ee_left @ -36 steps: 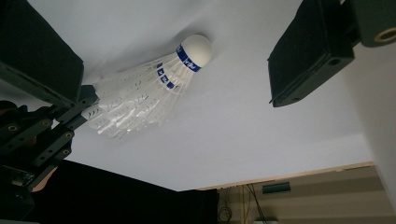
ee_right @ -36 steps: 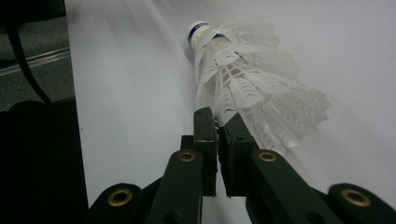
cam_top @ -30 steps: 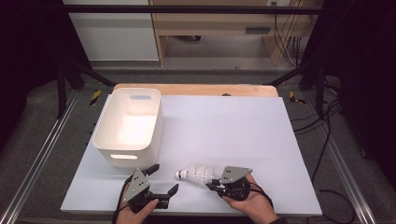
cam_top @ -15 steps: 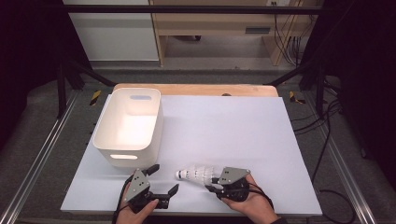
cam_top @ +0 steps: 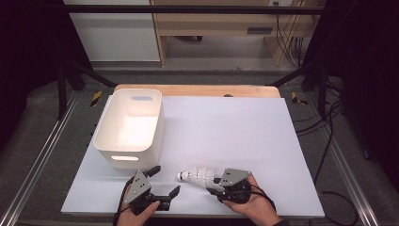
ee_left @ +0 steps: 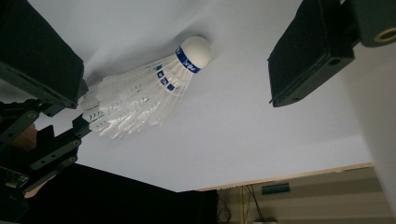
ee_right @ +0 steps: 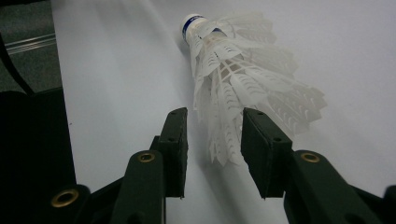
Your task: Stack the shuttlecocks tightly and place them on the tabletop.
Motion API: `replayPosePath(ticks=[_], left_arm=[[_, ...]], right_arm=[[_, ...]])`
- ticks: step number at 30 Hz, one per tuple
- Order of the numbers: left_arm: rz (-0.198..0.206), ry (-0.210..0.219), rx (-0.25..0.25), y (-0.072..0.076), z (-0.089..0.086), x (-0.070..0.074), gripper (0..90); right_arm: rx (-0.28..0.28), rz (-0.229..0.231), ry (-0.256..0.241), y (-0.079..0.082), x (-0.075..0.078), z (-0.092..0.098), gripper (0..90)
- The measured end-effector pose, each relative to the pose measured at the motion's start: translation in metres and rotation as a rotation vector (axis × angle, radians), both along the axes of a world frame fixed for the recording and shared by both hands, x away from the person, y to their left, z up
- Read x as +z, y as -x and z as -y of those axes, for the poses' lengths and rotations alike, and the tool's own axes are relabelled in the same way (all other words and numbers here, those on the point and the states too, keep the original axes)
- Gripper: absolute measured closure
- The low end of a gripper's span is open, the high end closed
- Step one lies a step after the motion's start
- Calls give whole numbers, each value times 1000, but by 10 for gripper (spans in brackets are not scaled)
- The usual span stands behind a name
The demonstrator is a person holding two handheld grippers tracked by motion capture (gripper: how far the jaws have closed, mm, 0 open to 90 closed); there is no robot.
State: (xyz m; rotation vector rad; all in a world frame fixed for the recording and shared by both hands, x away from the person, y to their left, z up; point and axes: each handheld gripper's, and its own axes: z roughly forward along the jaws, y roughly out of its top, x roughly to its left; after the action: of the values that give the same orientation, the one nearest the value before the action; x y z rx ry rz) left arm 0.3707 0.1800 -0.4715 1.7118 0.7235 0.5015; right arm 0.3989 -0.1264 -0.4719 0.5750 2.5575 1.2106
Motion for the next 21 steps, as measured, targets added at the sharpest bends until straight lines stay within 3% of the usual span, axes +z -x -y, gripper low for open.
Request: replayPosePath(ticks=[6,21], left_arm=[[0,-1,0,0,0,0,33],[2,0,-2,0,0,0,32]], right_arm=[[-9,7,23,0,-1,1,548],[-39,4,29,0,-1,2,421]])
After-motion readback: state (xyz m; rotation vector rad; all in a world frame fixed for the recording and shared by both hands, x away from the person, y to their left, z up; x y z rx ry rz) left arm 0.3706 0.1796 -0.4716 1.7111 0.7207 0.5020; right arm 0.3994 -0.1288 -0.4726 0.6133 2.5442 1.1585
